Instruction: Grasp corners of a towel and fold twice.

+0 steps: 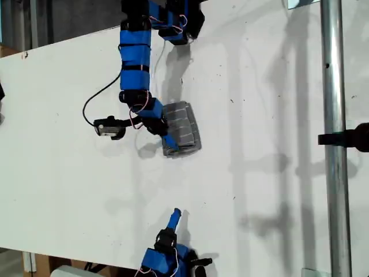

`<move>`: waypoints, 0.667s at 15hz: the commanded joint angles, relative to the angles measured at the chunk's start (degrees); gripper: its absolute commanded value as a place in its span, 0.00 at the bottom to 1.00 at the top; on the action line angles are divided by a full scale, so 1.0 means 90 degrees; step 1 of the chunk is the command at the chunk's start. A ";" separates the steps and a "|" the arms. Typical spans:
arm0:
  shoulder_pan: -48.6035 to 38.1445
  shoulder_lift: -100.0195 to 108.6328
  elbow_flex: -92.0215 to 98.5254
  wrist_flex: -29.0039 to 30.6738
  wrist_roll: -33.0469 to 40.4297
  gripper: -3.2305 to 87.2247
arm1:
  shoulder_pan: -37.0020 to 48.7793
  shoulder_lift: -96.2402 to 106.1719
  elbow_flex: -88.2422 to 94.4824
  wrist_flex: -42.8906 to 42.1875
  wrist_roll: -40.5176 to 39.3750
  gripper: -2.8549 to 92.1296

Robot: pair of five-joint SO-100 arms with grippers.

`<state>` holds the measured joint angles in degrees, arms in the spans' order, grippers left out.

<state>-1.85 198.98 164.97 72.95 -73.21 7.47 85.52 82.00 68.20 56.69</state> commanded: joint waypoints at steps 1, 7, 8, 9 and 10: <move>-0.0020 0.0039 0.0020 -0.0156 -0.0166 0.13 | 0.0654 0.2393 0.0479 0.0684 -0.0195 0.27; -0.0303 0.0039 0.0928 -0.0684 0.0635 0.01 | 0.1113 0.8828 0.7061 0.0684 0.1006 0.09; -0.0459 0.0039 0.1104 -0.0557 0.0615 0.01 | 0.1113 0.9902 0.7773 0.1074 0.1260 0.08; -0.0518 0.0039 0.1318 -0.0537 0.0498 0.01 | 0.1113 1.0938 0.8340 0.1494 0.1436 0.03; -0.0518 0.0039 0.1475 -0.0576 0.0410 0.01 | 0.0977 1.1484 0.8770 0.1553 0.1689 0.03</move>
<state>-5.98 198.98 177.36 68.20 -68.47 16.88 180.62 157.68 81.04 69.79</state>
